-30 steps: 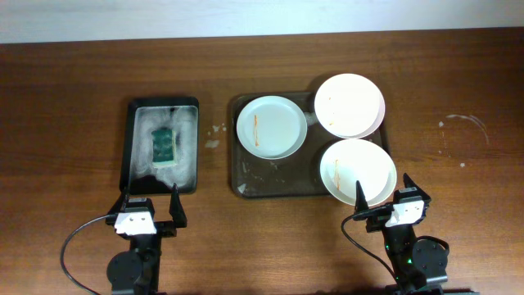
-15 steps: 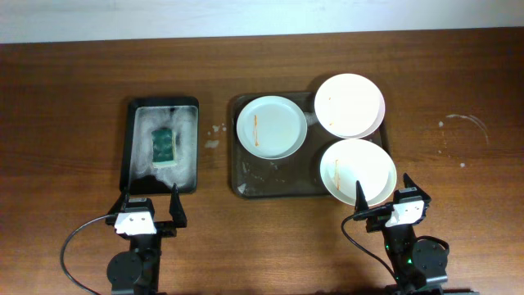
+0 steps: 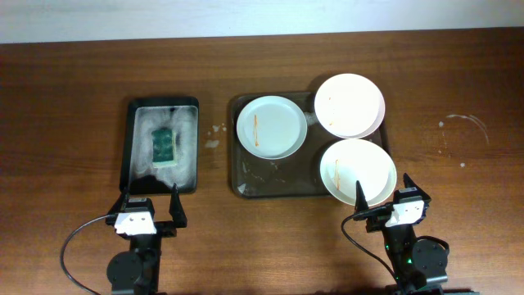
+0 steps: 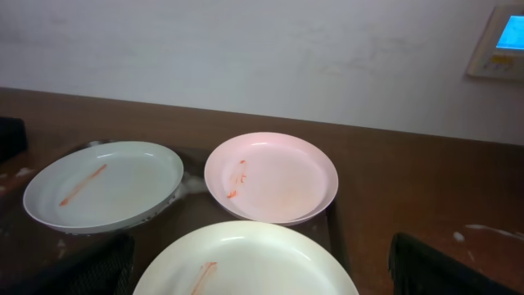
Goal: Clean dirty plates on tray and stack at the side
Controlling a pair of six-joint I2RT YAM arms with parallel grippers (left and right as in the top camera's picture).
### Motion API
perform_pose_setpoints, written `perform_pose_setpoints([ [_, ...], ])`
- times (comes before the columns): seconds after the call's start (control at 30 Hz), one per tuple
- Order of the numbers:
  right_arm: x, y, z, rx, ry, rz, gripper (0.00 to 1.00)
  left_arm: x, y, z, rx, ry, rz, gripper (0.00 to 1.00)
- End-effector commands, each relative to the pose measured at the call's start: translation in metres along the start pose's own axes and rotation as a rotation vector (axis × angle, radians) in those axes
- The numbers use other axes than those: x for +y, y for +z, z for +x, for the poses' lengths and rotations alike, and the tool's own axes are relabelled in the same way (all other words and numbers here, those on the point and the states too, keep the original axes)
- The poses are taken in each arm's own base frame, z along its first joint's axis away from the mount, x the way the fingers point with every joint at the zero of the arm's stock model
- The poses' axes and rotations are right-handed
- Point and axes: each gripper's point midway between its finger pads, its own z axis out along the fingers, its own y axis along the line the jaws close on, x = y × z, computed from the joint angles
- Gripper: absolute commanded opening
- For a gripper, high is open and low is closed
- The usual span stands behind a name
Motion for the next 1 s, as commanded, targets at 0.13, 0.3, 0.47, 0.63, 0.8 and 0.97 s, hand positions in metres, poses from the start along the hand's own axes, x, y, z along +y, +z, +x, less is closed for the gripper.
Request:
perform_pose_setpoints([
  [0.13, 0.0035, 0.0002, 0.0027, 0.003, -0.004, -0.015, 0.98, -0.0006, -0.0002, 0.0011, 0.001, 0.015, 0.006, 0.99],
  [0.3, 0.0035, 0.0002, 0.0027, 0.003, -0.004, -0.015, 0.98, -0.0006, -0.0002, 0.0011, 0.001, 0.015, 0.006, 0.99],
  [0.47, 0.0035, 0.0002, 0.0027, 0.003, -0.004, -0.015, 0.98, -0.0006, -0.0002, 0.0011, 0.001, 0.015, 0.006, 0.99],
  [0.63, 0.0035, 0.0002, 0.0027, 0.003, -0.004, -0.015, 0.98, -0.0006, -0.0002, 0.0011, 0.001, 0.015, 0.006, 0.99],
  [0.8, -0.0009, 0.0002, 0.003, 0.005, -0.004, 0.01, 0.98, -0.0006, -0.0002, 0.0011, 0.001, 0.015, 0.006, 0.99],
  [0.97, -0.001, 0.0002, 0.0032, 0.006, -0.004, 0.01, 0.98, -0.0006, -0.0002, 0.0011, 0.001, 0.015, 0.006, 0.99],
])
